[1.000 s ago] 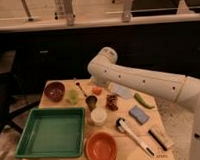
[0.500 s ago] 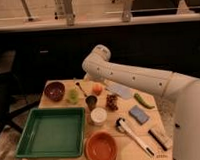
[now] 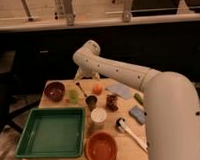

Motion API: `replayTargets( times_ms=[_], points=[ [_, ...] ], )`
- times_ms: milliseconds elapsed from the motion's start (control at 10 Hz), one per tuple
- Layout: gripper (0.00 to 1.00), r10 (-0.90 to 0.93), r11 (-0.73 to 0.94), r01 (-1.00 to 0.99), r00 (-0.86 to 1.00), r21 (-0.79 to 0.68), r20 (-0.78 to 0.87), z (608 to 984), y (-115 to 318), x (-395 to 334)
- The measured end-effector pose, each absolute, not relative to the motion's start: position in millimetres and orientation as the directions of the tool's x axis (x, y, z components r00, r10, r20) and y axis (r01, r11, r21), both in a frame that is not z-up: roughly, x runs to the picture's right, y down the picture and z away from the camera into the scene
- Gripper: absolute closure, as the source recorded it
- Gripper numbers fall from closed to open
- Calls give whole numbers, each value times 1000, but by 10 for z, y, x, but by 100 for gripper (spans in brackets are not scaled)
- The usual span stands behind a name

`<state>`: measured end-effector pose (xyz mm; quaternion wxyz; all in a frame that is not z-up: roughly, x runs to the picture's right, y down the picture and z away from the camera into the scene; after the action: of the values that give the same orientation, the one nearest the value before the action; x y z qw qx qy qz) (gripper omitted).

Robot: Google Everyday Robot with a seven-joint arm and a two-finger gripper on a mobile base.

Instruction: Place fork in metal cup

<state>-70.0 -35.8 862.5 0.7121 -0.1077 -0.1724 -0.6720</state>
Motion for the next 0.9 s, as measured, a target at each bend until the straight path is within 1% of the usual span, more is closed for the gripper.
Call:
replayTargets(
  times_ms=[900],
  points=[
    [20,-930,-6,992,-53,129,363,9307,-363,-1242]
  ],
)
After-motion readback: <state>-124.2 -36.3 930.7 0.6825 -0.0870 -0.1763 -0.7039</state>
